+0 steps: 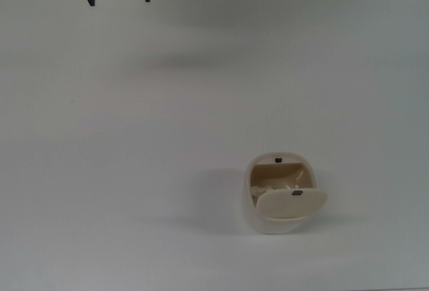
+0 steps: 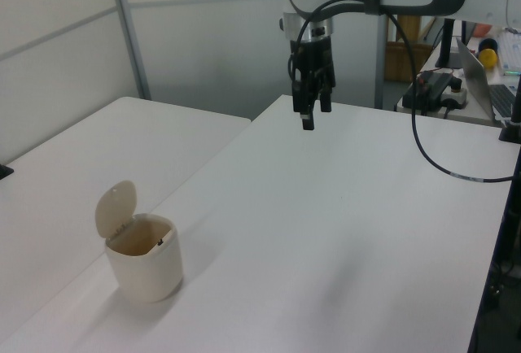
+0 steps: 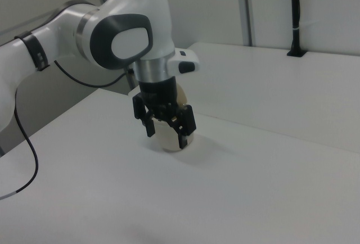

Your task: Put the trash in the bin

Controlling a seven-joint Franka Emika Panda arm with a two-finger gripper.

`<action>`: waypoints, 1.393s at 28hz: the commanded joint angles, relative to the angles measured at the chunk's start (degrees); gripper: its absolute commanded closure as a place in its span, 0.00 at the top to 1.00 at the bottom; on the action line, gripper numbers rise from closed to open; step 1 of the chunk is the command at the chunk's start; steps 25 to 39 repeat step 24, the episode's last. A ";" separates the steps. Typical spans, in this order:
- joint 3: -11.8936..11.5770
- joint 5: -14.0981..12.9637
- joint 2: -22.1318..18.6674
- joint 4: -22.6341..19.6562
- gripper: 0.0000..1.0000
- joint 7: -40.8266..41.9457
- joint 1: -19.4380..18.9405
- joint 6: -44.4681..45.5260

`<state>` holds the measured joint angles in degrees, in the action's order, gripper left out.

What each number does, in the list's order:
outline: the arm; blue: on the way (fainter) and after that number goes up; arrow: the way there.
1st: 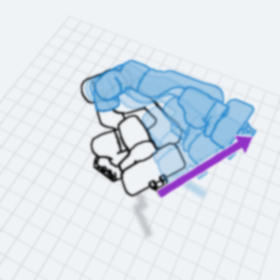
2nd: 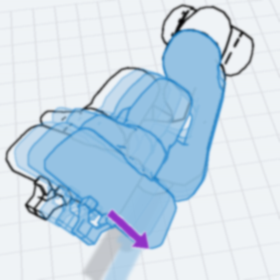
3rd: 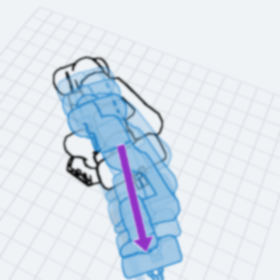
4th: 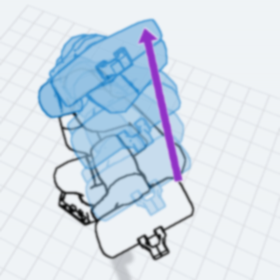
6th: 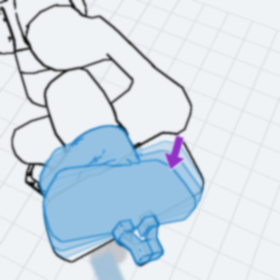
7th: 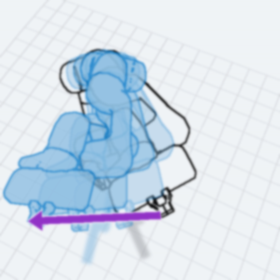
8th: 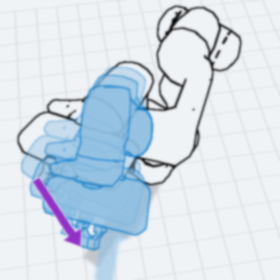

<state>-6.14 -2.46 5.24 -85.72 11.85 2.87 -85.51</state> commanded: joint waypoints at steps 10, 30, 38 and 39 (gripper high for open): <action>-0.01 -0.62 -0.06 -2.26 1.00 1.60 0.99 -0.35; -0.01 -0.44 -0.06 -2.17 1.00 2.13 1.61 -0.18; -0.01 -0.44 -0.06 -2.17 1.00 2.13 1.61 -0.18; -0.01 -0.44 -0.06 -2.17 1.00 2.13 1.61 -0.18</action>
